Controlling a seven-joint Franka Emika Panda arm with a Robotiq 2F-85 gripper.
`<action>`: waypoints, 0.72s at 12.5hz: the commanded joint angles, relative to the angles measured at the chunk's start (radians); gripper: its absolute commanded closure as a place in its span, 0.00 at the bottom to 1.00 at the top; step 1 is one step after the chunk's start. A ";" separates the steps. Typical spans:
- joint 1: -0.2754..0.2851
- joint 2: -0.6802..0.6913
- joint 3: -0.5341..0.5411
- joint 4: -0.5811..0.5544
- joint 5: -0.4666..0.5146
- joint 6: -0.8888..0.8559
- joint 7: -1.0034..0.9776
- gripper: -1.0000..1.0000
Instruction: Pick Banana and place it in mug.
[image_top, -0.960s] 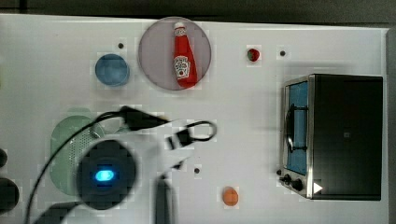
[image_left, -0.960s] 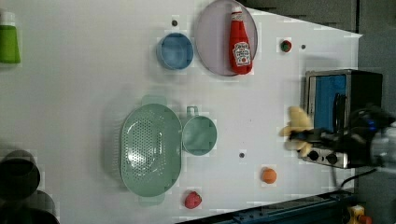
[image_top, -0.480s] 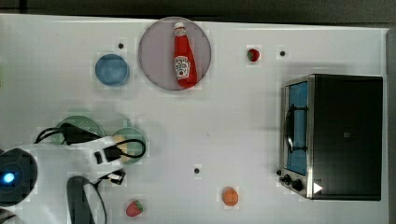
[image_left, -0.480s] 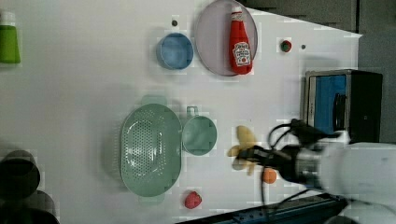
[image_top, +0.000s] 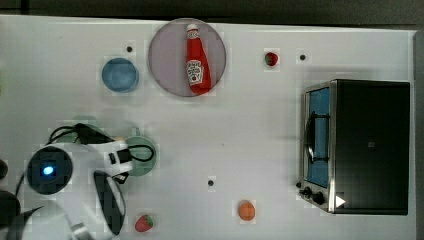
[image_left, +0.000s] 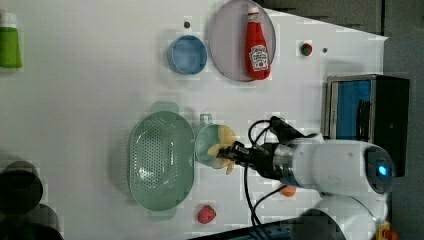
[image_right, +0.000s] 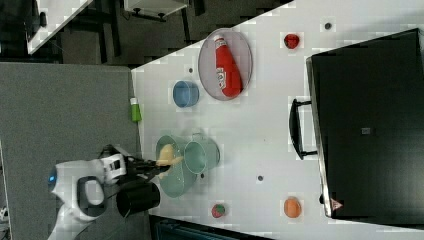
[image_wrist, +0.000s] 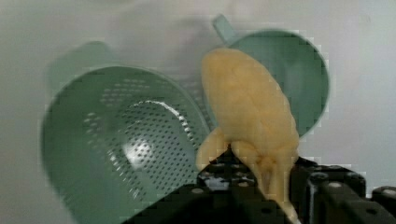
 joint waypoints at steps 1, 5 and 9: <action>-0.027 0.028 -0.021 -0.028 -0.002 0.048 0.044 0.47; -0.028 0.011 -0.031 -0.017 -0.002 0.050 0.044 0.03; -0.029 -0.079 -0.044 0.019 0.001 0.045 0.044 0.00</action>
